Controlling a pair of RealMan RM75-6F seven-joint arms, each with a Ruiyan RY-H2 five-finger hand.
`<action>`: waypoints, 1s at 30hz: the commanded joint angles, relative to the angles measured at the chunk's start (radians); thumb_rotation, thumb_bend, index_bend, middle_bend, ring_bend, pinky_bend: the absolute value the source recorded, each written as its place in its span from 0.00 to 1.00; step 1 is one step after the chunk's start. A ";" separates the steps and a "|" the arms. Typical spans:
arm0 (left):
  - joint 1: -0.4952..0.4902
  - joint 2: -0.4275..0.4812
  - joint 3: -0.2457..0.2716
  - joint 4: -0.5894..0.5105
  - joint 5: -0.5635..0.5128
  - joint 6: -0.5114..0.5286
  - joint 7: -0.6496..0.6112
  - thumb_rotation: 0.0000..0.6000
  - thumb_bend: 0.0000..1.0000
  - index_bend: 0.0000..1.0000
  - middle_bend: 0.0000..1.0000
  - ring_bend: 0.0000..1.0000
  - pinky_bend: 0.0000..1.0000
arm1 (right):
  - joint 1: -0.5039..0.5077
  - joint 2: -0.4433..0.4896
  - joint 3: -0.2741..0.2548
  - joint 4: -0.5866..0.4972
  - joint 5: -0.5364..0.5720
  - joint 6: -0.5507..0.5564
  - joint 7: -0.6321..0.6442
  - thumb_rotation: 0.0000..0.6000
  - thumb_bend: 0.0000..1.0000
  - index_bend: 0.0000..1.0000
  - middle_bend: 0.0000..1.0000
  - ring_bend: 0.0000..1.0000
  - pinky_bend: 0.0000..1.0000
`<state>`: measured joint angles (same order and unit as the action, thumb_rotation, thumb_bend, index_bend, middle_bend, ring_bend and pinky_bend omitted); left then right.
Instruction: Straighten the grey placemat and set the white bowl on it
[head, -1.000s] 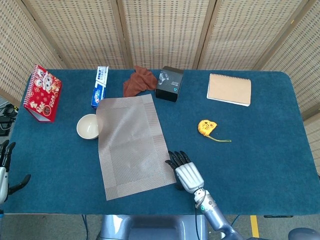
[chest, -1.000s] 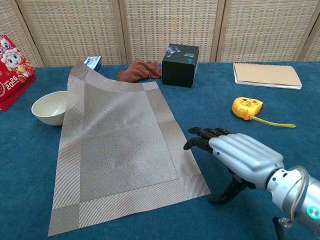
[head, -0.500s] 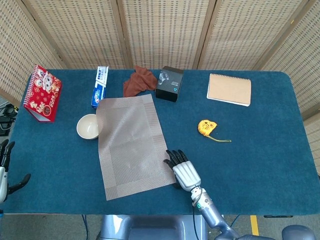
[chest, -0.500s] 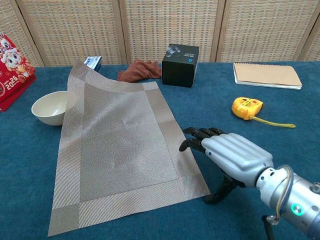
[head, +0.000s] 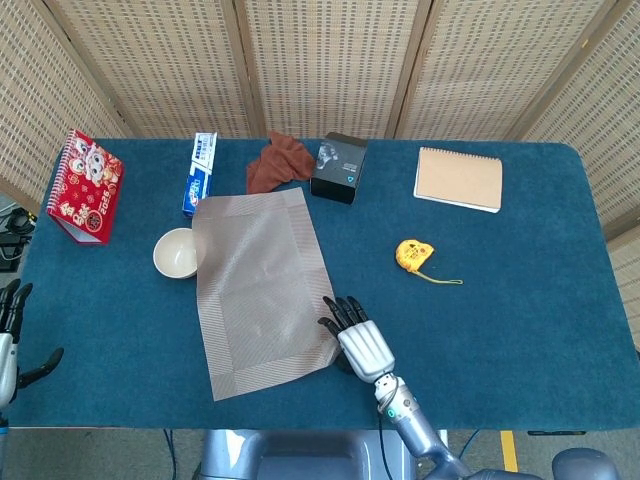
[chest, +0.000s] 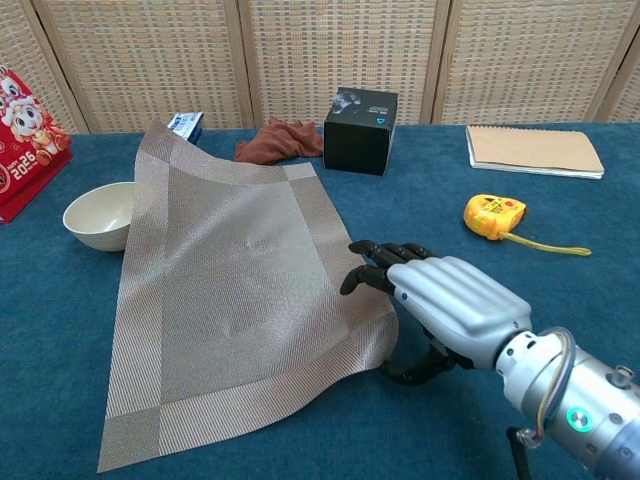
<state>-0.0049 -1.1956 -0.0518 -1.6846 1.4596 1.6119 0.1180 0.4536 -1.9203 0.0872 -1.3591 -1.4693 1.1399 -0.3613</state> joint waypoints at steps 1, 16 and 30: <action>0.001 0.001 -0.001 -0.002 0.001 0.000 -0.001 1.00 0.20 0.03 0.00 0.00 0.00 | 0.002 -0.015 -0.004 0.012 -0.003 0.005 0.021 1.00 0.43 0.30 0.00 0.00 0.00; 0.003 0.007 -0.005 -0.001 -0.003 -0.013 -0.022 1.00 0.20 0.03 0.00 0.00 0.00 | 0.030 -0.121 0.005 0.163 -0.027 0.026 0.100 1.00 0.41 0.47 0.00 0.00 0.00; 0.002 0.004 -0.002 0.000 0.007 -0.022 -0.022 1.00 0.20 0.04 0.00 0.00 0.00 | 0.032 -0.146 0.004 0.232 -0.066 0.090 0.156 1.00 0.44 0.60 0.11 0.00 0.00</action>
<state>-0.0032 -1.1913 -0.0543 -1.6849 1.4662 1.5897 0.0958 0.4871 -2.0670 0.0917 -1.1276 -1.5350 1.2291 -0.2057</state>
